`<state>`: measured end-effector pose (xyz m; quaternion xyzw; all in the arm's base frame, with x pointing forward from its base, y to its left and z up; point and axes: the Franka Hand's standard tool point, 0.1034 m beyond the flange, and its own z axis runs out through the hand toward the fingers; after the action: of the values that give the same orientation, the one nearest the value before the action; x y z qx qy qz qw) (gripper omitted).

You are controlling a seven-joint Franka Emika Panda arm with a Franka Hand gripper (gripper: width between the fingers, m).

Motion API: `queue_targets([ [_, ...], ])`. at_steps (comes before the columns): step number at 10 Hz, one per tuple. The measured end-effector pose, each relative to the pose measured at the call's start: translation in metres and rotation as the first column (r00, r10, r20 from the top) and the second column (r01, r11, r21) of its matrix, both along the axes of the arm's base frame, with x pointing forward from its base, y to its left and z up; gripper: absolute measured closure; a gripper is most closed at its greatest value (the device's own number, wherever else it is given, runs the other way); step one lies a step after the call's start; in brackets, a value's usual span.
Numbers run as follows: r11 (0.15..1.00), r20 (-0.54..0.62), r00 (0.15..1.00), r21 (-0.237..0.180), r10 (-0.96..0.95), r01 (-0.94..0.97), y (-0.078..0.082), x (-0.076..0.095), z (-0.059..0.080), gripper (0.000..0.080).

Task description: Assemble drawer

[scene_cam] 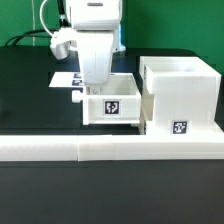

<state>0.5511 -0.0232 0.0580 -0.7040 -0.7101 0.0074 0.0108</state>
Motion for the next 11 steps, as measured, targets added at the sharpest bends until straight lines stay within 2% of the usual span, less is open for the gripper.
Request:
queue_targets([
  [5,1.000,-0.005,1.000,0.004,-0.005,0.005,0.010,0.004,0.002,0.0757],
  [11,1.000,0.000,1.000,0.011,-0.006,0.006,0.019,-0.001,-0.002,0.0757],
])
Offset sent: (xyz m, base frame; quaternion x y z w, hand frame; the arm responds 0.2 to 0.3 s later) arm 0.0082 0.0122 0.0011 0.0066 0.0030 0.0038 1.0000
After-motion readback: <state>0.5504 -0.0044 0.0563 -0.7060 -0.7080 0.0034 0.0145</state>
